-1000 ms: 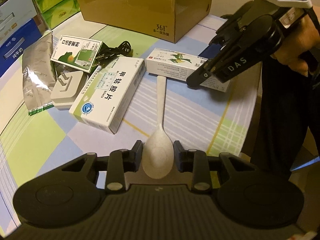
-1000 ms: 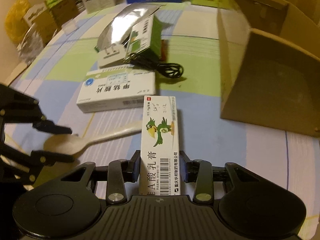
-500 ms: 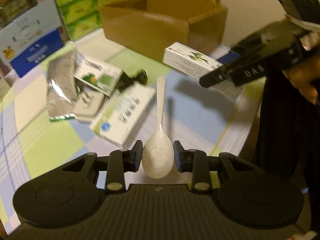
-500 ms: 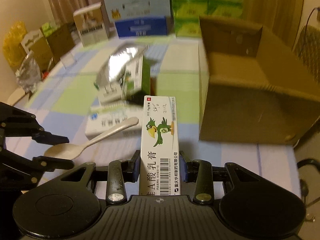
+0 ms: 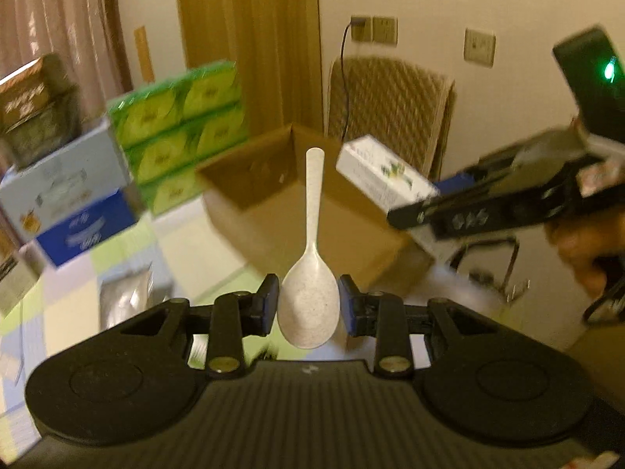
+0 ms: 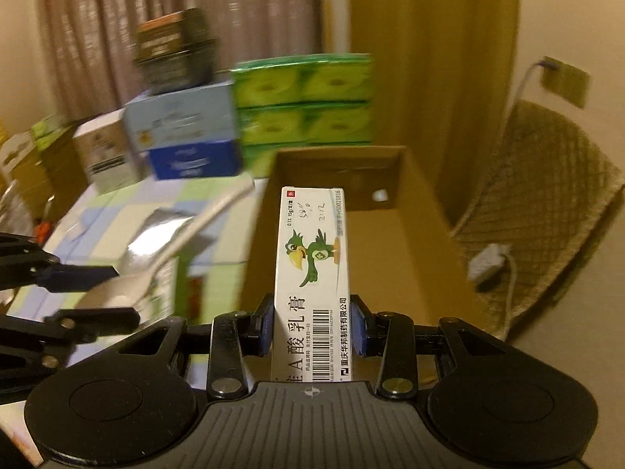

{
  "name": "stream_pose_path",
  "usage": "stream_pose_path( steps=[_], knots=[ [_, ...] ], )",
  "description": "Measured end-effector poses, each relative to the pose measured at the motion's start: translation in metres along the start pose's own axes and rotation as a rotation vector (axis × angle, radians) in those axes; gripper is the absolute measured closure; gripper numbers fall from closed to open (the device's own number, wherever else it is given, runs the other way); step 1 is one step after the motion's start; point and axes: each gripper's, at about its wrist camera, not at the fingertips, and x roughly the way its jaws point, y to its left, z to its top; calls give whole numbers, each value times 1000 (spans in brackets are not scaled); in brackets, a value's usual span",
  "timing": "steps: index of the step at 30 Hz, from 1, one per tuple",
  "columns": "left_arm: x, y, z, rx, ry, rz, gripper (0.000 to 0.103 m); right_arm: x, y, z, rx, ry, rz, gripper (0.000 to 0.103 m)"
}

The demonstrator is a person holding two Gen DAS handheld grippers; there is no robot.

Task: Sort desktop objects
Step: 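Lower the spoon and parrot box into the cardboard box and open both tools, then withdraw both tools back toward the remaining items on the table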

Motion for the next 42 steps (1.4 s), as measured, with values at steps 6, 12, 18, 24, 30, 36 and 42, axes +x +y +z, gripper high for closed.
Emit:
stream_pose_path(
  steps=[6,12,18,24,30,36,42],
  knots=[
    [67,-9,43,-19,19,-8,75,38,-53,24,71,33,-14,68],
    [130,-1,53,-51,70,0,75,77,-78,32,59,82,-58,68],
    [173,2,45,-46,125,-14,75,106,-89,23,43,133,-31,68],
    [188,2,36,-26,142,-1,75,120,-91,14,26,164,-45,68],
    [155,13,35,-43,78,0,72,120,-85,17,8,173,-30,68],
    [123,23,35,-55,38,21,67,123,-70,24,-1,172,-3,63],
    [99,30,31,-72,24,42,67,109,-63,29,6,134,2,50]
  ],
)
